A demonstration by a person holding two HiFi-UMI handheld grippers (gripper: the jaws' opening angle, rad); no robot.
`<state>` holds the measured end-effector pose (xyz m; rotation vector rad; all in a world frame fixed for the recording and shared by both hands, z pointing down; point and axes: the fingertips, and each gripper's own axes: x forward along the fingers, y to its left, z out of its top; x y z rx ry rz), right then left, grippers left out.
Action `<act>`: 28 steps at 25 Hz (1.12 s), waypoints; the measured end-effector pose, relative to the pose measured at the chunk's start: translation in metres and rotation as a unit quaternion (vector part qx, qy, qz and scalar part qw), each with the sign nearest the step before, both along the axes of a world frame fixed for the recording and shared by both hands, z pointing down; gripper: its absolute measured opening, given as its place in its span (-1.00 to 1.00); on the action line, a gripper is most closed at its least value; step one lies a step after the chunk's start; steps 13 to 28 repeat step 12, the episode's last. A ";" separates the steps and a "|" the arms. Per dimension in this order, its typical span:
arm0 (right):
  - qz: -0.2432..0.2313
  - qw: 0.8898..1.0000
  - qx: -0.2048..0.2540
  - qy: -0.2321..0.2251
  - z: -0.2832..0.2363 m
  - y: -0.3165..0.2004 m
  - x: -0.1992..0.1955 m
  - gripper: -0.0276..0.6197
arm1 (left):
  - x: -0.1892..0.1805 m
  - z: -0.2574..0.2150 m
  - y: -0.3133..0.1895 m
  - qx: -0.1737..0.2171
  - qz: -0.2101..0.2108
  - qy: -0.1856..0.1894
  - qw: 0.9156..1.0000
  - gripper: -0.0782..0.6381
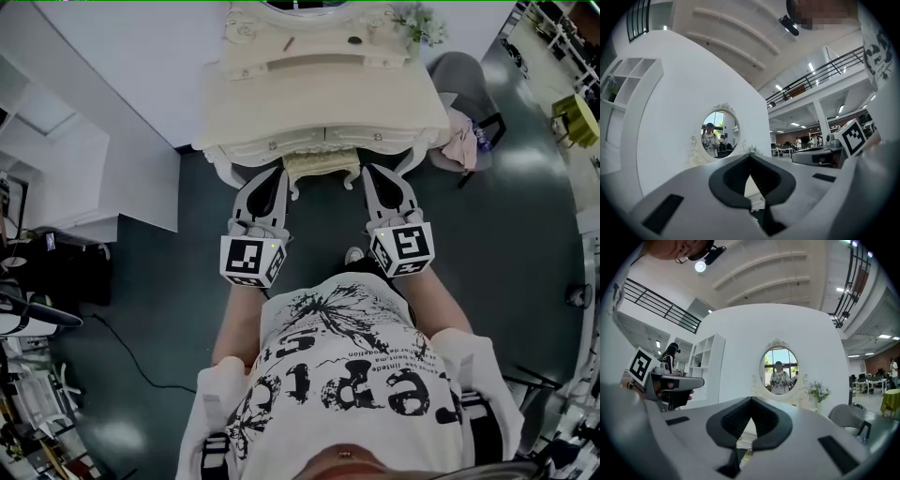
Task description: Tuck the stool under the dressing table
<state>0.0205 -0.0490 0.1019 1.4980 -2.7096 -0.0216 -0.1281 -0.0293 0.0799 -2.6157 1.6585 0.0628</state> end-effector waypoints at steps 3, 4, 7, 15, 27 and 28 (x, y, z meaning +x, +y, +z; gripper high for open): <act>0.004 1.000 -0.002 0.001 0.004 0.006 0.002 -0.87 | 0.001 0.004 0.006 -0.005 0.002 -0.001 1.000 -0.73; 0.004 1.000 -0.002 0.000 0.005 0.008 0.002 -0.87 | 0.002 0.004 0.008 -0.005 0.001 -0.001 1.000 -0.73; 0.000 1.000 -0.003 -0.001 0.007 0.013 0.002 -0.87 | 0.003 0.006 0.012 -0.004 0.002 -0.005 1.000 -0.73; -0.005 1.000 -0.001 -0.001 0.007 0.013 -0.001 -0.87 | 0.002 0.003 0.011 0.003 -0.003 -0.008 1.000 -0.73; -0.005 1.000 -0.001 -0.001 0.007 0.013 -0.001 -0.87 | 0.002 0.003 0.011 0.003 -0.003 -0.008 1.000 -0.73; -0.005 1.000 -0.001 -0.001 0.007 0.013 -0.001 -0.87 | 0.002 0.003 0.011 0.003 -0.003 -0.008 1.000 -0.73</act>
